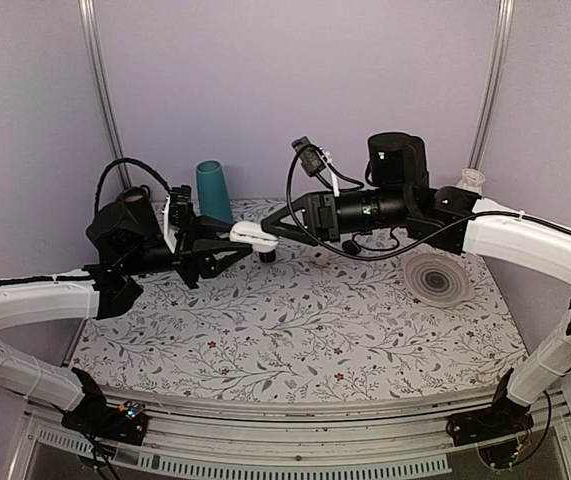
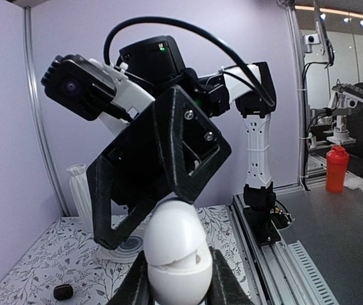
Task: Insert the wireless bluetooth earbuds into the charging case
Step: Open the charging case with the earbuds, then adjust the charging case with the earbuds, then close the charging case with the earbuds, then open the charging case with the earbuds.
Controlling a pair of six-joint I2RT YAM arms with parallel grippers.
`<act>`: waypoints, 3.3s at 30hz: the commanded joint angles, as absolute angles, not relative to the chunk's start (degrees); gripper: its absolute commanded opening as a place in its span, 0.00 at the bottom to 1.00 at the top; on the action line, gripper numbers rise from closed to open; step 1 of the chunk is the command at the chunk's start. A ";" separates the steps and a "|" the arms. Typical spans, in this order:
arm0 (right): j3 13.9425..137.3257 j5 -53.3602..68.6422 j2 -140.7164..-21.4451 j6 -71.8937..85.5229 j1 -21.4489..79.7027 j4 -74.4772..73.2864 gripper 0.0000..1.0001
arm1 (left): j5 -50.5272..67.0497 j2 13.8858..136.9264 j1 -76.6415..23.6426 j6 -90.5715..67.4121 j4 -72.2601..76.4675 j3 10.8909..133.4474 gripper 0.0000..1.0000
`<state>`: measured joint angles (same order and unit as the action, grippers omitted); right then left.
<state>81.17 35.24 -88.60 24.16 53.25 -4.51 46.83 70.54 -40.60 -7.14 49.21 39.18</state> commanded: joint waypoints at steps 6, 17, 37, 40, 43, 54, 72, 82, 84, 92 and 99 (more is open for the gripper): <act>81.74 28.11 -90.89 20.72 55.99 -8.70 0.52 | 45.68 70.40 -40.28 -9.86 52.56 40.26 0.00; 80.63 22.89 -87.12 20.80 56.06 -7.16 0.55 | 49.36 70.16 -39.73 -11.02 51.24 39.43 0.00; 78.48 33.43 -85.87 25.30 53.53 -0.47 0.74 | 54.72 70.80 -39.72 -13.53 48.65 38.50 0.00; 78.46 35.08 -86.24 24.88 54.14 -0.04 0.82 | 55.04 71.10 -39.73 -14.04 49.05 38.67 0.00; 78.54 34.84 -86.88 24.50 54.44 -0.64 0.88 | 54.36 71.04 -39.74 -13.94 49.43 38.72 0.00; 59.29 28.43 -80.85 39.79 54.57 23.89 0.99 | 43.89 68.55 -41.18 -4.14 53.82 35.76 0.00; 55.38 26.07 -84.00 47.49 56.55 39.15 0.95 | 36.18 68.14 -46.49 21.89 62.55 30.51 0.00; 55.69 26.37 -84.84 46.13 58.21 38.81 0.93 | 36.78 68.20 -46.95 24.06 63.36 30.67 0.00; 56.27 26.58 -84.84 44.70 58.47 37.94 0.93 | 36.49 68.12 -47.10 24.30 63.62 30.59 0.00; 56.20 25.06 -85.43 42.69 60.26 37.11 0.93 | 32.14 67.46 -48.56 27.91 65.22 30.75 0.00; 58.81 24.60 -86.88 42.29 60.47 35.90 0.93 | 31.47 67.35 -49.43 29.79 64.64 31.55 0.00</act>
<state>56.18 25.69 -85.93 43.48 60.01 36.64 32.71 68.47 -48.27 27.75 63.18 30.89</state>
